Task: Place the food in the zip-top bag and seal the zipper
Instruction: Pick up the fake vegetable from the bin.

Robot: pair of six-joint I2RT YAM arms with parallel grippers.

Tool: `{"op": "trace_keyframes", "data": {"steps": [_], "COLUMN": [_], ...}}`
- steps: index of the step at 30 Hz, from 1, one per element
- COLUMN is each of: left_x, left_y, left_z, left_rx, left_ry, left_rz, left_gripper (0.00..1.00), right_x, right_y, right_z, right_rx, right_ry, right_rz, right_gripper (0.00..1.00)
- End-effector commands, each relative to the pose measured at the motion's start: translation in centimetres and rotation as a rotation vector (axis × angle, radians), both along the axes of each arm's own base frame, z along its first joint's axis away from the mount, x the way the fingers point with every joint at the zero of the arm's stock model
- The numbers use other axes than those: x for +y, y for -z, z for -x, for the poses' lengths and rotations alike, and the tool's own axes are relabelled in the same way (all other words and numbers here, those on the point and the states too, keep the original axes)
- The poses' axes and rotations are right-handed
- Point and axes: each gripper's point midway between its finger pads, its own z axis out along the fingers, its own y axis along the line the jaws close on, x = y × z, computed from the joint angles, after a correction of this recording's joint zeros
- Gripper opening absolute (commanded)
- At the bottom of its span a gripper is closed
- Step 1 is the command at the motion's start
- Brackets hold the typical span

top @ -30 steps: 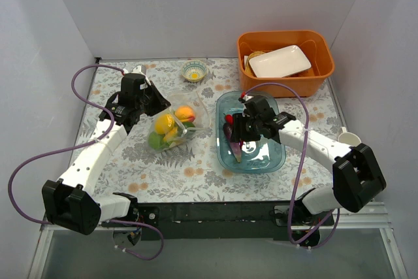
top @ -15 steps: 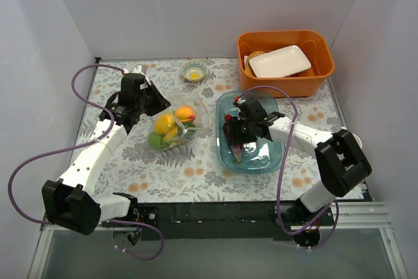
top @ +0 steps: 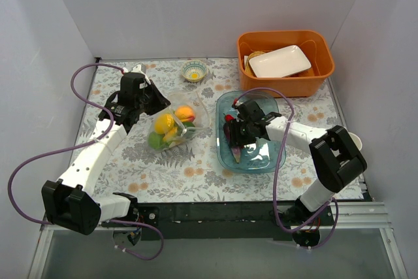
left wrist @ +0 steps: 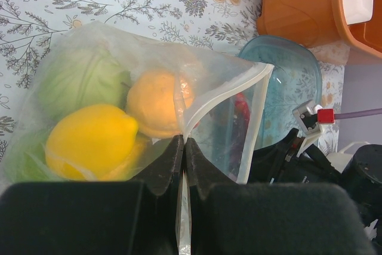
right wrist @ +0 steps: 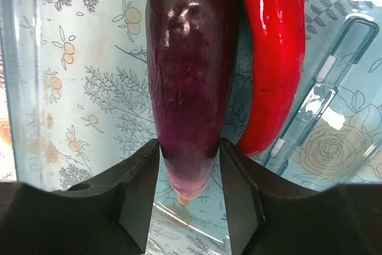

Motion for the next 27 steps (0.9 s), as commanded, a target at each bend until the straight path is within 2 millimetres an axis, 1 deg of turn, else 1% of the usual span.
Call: {"op": "trace_keyframes", "data": {"steps": [1,4,8,11,15,16,17,19,20,22,24,25,27], "left_x": [0.3,0.5,0.5,0.6,0.5,0.4,0.4,0.4,0.4,0.3,0.3,0.3,0.3], "left_y": [-2.5,-2.8,-2.8,-2.6,-2.5,-2.5,-2.6,-2.5,-2.6,-2.3,-2.3,-2.4,-2.8], "left_z": [-0.1,0.0,0.3,0.4,0.4,0.4,0.3,0.3,0.4,0.4,0.5,0.5,0.4], "left_rx": [-0.065,-0.078,-0.079,-0.073,-0.073,-0.074,-0.076,-0.071,-0.073,-0.067,-0.065,-0.072,-0.088], "left_ry": [-0.003,-0.01,-0.006,-0.006,-0.004,-0.001,0.0,-0.002,-0.001,0.002,0.003,0.003,0.002], "left_rz": [-0.001,-0.001,0.0,-0.005,0.0,0.002,0.004,0.006,0.008,0.004,0.006,0.007,0.012], "left_gripper": [0.0,0.0,0.0,0.0,0.0,0.0,0.0,0.0,0.0,0.0,0.0,0.0,0.0], "right_x": [1.0,1.1,1.1,1.2,1.3,1.5,1.7,1.9,2.0,2.2,2.4,2.4,2.7], "right_y": [-0.7,-0.4,0.1,0.1,-0.4,-0.7,-1.4,-2.2,-3.1,-4.3,-6.1,-6.7,-8.6], "right_z": [-1.1,-1.0,-0.9,-0.9,-0.8,-0.8,-0.7,-0.8,-0.9,-0.9,-1.1,-1.1,-1.5], "right_rx": [-0.034,-0.02,-0.004,-0.005,-0.01,-0.013,-0.02,-0.03,-0.045,-0.064,-0.102,-0.111,-0.146], "right_ry": [-0.012,-0.014,-0.022,-0.022,-0.022,-0.026,-0.03,-0.031,-0.03,-0.031,-0.028,-0.028,-0.027], "right_rz": [-0.029,-0.029,-0.02,-0.023,-0.041,-0.05,-0.068,-0.083,-0.098,-0.121,-0.156,-0.166,-0.193], "right_gripper": [0.54,0.55,0.55,0.46,0.23,0.22,0.17,0.14,0.14,0.14,0.14,0.14,0.14]}}
